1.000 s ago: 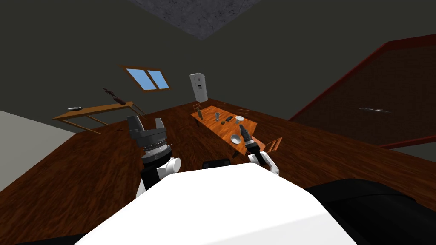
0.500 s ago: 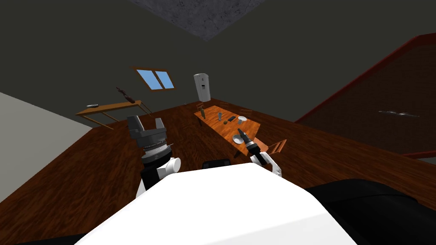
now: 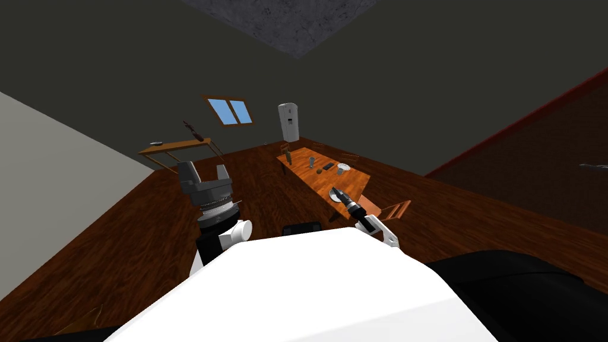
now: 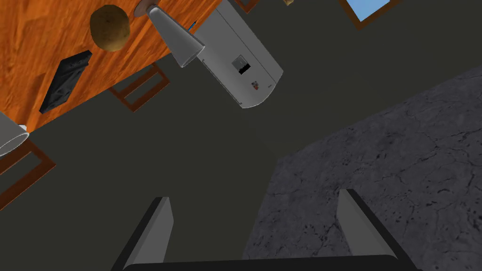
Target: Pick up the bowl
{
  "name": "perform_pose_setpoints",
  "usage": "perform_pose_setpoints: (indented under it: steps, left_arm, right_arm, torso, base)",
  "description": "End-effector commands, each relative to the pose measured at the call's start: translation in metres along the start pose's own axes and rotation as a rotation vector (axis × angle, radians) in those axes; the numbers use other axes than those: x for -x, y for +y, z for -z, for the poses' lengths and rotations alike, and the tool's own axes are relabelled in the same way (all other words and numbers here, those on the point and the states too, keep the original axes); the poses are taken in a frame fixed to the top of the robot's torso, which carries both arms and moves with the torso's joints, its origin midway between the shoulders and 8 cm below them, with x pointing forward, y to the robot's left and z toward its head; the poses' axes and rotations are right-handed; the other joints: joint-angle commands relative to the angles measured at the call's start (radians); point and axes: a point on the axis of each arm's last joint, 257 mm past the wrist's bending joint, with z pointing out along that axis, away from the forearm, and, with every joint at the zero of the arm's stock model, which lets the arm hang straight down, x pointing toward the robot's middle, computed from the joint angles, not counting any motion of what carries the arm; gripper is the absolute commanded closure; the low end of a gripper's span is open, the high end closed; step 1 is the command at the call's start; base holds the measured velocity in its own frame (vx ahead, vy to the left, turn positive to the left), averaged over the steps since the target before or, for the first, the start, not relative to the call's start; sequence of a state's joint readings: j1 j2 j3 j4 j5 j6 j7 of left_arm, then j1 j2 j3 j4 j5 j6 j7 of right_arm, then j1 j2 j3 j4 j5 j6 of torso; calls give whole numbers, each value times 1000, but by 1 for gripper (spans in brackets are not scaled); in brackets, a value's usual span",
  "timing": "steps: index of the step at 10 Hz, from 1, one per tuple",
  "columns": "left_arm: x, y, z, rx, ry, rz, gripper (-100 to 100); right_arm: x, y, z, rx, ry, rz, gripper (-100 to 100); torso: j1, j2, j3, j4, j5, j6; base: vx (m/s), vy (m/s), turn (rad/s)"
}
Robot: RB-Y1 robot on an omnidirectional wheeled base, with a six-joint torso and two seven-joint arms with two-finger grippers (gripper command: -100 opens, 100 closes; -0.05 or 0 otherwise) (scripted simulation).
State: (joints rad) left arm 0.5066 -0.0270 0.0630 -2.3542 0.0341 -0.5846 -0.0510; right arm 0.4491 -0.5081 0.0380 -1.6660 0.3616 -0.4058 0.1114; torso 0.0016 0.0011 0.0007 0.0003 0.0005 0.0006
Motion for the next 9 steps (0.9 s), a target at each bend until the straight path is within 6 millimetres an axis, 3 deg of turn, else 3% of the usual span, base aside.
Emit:
perform_pose_setpoints:
  steps: [1, 2, 4, 6, 9]
  left_arm:
    - [0, 0, 0, 0, 0, 0, 0]
    - [0, 0, 0, 0, 0, 0, 0]
    - [0, 0, 0, 0, 0, 0, 0]
    - [0, 0, 0, 0, 0, 0, 0]
    - [0, 0, 0, 0, 0, 0, 0]
  right_arm:
    - [-9, -29, 8, -53, 58, 74, -100]
    - [-10, -30, 8, -57, 60, 74, -100]
    - [-19, -56, 18, -100, 109, 135, -100]
    - [-30, -96, 36, -164, 196, 256, -100]
    - [-39, -131, 56, -226, 256, 309, -100]
  torso:
    - [0, 0, 0, 0, 0, 0]
    - [0, 0, 0, 0, 0, -1]
    - [0, -1, -1, 0, 0, -1]
    - [0, -1, -1, 0, 0, 0]
    - [0, -2, -1, 0, 0, -1]
  base:
    - [-8, 36, 126]
    - [-2, 27, 76]
    - [4, 32, 108]
    - [13, 44, 203]
    - [20, 32, 108]
